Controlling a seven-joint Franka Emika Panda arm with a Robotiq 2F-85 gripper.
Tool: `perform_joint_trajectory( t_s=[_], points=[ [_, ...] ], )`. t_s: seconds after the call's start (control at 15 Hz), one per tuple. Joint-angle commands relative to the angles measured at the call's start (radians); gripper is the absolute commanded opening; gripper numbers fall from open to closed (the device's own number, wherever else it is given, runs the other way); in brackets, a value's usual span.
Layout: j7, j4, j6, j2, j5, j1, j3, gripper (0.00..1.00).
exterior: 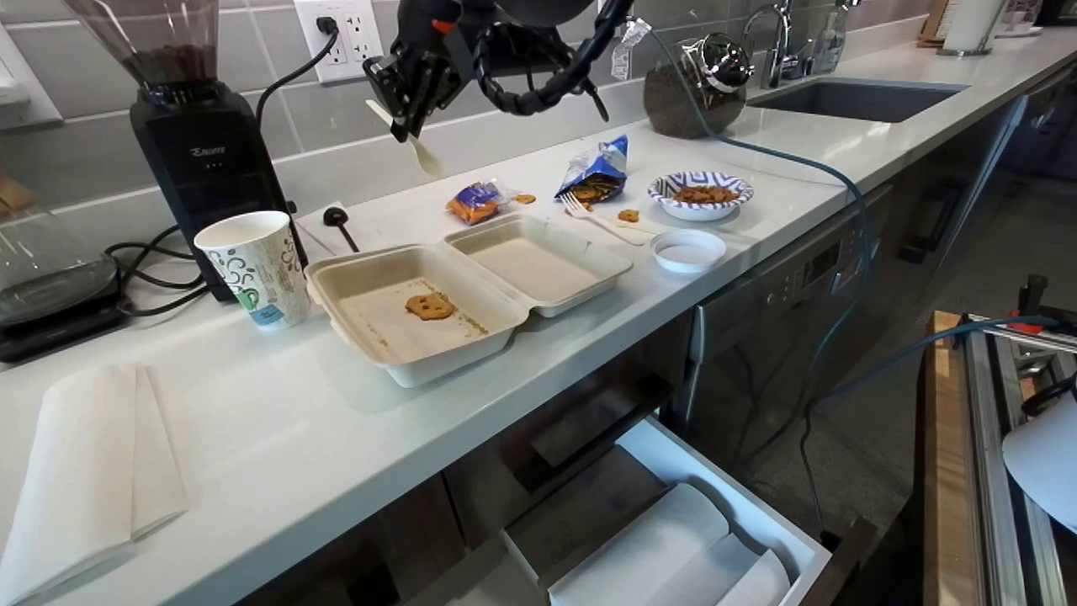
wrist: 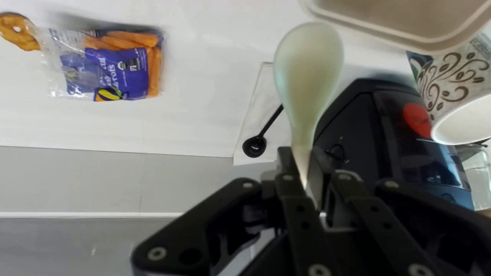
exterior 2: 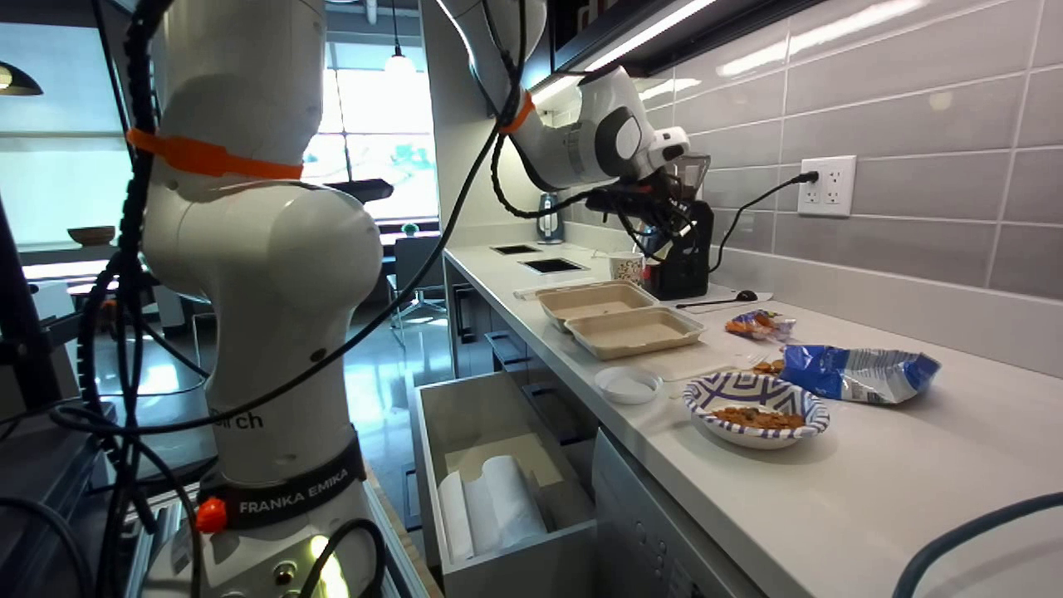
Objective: Place the cookie on the white spoon in the food pack.
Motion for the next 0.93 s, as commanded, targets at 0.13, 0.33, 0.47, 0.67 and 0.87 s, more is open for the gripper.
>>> perform_joint_trajectory(
  t_s=[0.13,0.33,0.47,0.67,0.87],
  points=[
    [0.211,0.088,-0.240,0.004,-0.109,0.082,-0.034,0.03],
    [0.247,0.105,-0.362,-0.005,-0.122,-0.028,0.088,0.03],
    [0.253,0.114,-0.419,-0.006,-0.120,-0.072,0.129,0.03],
    [0.216,0.105,-0.455,-0.012,-0.092,-0.150,0.188,0.03],
    [0.147,0.098,-0.460,-0.012,-0.059,-0.217,0.224,0.03]
  ],
)
